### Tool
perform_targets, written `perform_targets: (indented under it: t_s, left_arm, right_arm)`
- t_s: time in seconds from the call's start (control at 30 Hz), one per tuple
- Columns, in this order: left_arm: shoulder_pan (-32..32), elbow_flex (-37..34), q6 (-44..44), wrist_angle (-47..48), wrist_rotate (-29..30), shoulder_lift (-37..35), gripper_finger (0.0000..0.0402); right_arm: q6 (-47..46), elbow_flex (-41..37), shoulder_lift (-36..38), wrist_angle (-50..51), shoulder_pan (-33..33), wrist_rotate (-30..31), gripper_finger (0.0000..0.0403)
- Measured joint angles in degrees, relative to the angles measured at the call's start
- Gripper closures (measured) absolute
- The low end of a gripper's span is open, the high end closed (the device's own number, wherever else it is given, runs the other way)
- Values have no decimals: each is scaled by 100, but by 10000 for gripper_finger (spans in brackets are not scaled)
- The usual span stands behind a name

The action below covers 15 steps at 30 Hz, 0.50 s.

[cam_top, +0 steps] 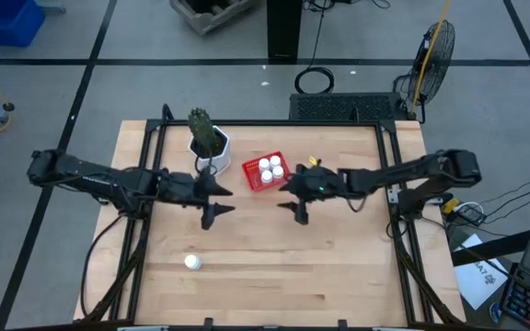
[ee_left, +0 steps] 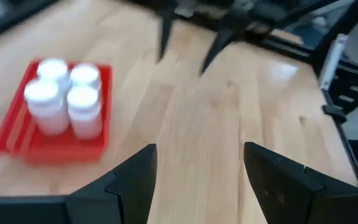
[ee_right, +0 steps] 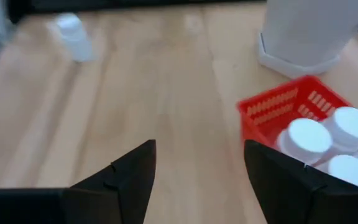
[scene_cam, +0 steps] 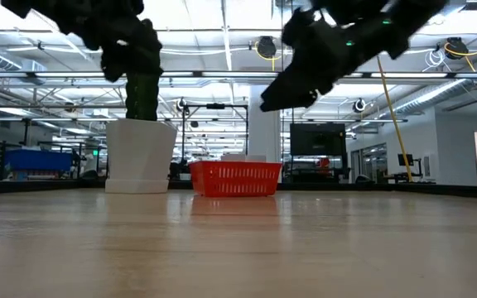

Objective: Pick and place pill bottles into a basket
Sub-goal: Put the white pill bottle into the red bin

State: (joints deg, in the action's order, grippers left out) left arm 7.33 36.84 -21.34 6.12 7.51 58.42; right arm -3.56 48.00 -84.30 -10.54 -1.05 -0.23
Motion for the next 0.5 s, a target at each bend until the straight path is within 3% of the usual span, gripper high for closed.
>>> perform_targets:
  t_s: [0.13,0.23,0.5]
  left_arm:
    - [420,0,-621,220,327,6,158]
    - [729,1,-792,273,330,-21,158]
    - [1411,9,-1158,1367,84,-16,158]
  right_arm:
    - [-219,-922,585,-901,289,-11,171]
    - [-575,-1580,1176,-1167,441,-25,201]
    - [-472,-3101,2979,-1707,927,4,383]
